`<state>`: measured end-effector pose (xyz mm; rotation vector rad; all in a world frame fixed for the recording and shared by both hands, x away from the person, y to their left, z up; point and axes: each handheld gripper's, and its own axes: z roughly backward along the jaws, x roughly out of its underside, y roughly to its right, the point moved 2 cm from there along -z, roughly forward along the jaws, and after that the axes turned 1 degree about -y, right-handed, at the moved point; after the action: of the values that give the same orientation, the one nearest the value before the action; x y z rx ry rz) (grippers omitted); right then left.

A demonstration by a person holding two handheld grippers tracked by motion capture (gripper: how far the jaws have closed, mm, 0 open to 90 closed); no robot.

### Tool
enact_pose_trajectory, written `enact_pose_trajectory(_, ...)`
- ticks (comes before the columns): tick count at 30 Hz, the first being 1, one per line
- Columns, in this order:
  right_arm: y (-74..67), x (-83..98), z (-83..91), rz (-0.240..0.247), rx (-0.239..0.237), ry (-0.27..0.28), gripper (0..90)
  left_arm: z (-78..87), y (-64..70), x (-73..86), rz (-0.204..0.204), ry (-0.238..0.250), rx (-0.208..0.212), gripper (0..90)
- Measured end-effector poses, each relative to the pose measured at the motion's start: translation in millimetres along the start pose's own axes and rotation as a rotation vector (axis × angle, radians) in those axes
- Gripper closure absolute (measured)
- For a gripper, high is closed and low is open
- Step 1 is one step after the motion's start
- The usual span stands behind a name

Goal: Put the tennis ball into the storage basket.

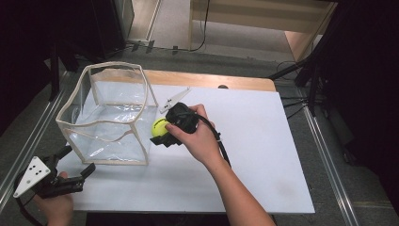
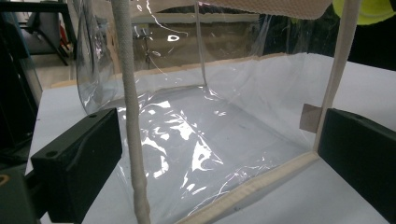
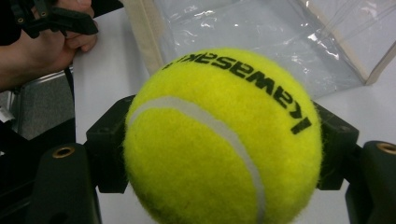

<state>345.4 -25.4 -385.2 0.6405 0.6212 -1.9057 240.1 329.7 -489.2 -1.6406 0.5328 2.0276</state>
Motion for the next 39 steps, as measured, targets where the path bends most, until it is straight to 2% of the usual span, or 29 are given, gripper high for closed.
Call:
enact_pose_trajectory(6, 0.2, -9.2, 4.9, 0.004, -0.036, 0.013, 23.3, 0.0, -0.6, -0.2, 0.0, 0.004, 0.001, 0.1)
enact_pose_trajectory(10, -0.1, -16.5, 8.4, 0.026, -0.03, 0.014, 23.3, -0.1, -0.3, -0.2, 0.002, 0.003, 0.001, 0.1)
enact_pose_trajectory(21, -1.8, -33.4, 18.6, 0.04, -0.029, 0.031, 23.3, 0.0, -0.4, -0.2, 0.001, 0.004, 0.002, 0.1)
enact_pose_trajectory(22, -0.4, -34.5, 18.7, 0.052, -0.032, 0.031, 23.3, 0.0, -0.3, -0.2, 0.002, 0.004, 0.001, 0.1)
enact_pose_trajectory(39, 1.1, -48.8, 28.0, 0.057, -0.022, 0.039, 23.3, 0.1, -0.4, -0.4, 0.004, 0.007, 0.002, 0.1)
